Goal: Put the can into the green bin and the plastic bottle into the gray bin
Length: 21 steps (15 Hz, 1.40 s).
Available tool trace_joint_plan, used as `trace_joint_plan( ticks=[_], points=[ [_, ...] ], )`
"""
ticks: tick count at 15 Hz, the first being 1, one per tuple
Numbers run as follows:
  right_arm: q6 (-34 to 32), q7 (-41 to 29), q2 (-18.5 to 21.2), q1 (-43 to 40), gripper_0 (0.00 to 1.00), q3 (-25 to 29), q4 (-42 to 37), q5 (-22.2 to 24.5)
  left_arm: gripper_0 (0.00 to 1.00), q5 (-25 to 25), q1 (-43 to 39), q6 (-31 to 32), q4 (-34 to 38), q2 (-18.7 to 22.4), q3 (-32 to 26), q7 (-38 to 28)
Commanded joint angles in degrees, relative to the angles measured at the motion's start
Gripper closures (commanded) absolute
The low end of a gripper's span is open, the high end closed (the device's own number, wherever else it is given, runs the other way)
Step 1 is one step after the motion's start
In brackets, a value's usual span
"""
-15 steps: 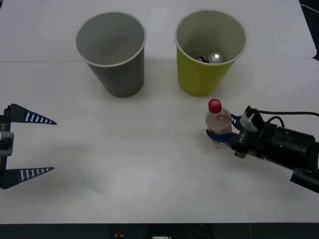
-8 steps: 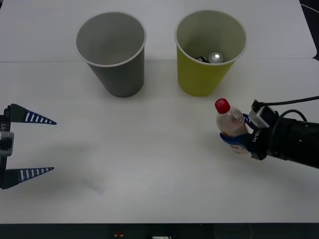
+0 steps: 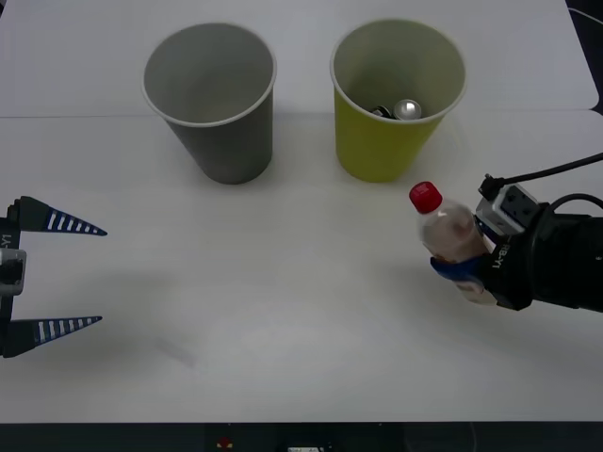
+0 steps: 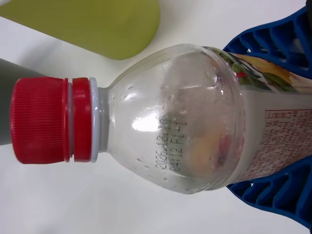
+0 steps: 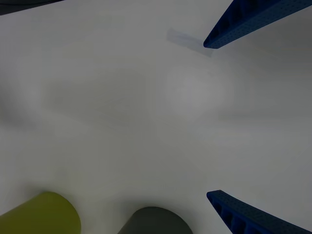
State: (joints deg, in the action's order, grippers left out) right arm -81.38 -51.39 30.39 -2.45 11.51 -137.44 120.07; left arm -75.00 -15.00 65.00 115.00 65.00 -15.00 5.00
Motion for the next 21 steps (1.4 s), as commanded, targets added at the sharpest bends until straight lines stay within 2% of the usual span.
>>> trace_joint_plan(
  ticks=[1, 2, 6, 10, 15, 18, 19, 21],
  points=[
    [-5.9, -7.0, 0.4, 3.9, 1.0, -0.1, -3.3, 0.1, 0.0, 0.0, 0.0, 0.0, 0.0, 0.0, 0.0, 0.0],
    [-8.1, -9.1, 0.3, 5.4, 1.0, -0.1, -4.1, 0.1, 0.0, 0.0, 0.0, 0.0, 0.0, 0.0, 0.0, 0.0],
    [-8.6, -15.9, -0.5, 12.6, 1.0, -0.8, -5.3, -0.5, 0.0, 0.0, 0.0, 0.0, 0.0, 0.0, 0.0, 0.0],
    [-8.6, -21.5, -1.1, 21.6, 1.0, -5.5, -4.2, 1.5, 0.0, 0.0, 0.0, 0.0, 0.0, 0.0, 0.0, 0.0],
    [-8.6, -21.5, -4.7, 32.4, 1.0, -8.3, 2.7, 4.0, 0.0, 0.0, 0.0, 0.0, 0.0, 0.0, 0.0, 0.0],
    [-8.6, -23.4, -6.5, 41.0, 1.0, -11.2, 9.6, 6.1, 0.0, 0.0, 0.0, 0.0, 0.0, 0.0, 0.0, 0.0],
    [-8.6, -25.6, -6.9, 43.6, 1.0, -12.4, 11.1, 7.4, 0.0, 0.0, 0.0, 0.0, 0.0, 0.0, 0.0, 0.0],
    [-8.6, -25.7, -8.0, 48.6, 1.0, -15.6, 14.7, 11.7, 0.0, 0.0, 0.0, 0.0, 0.0, 0.0, 0.0, 0.0]
  ],
)
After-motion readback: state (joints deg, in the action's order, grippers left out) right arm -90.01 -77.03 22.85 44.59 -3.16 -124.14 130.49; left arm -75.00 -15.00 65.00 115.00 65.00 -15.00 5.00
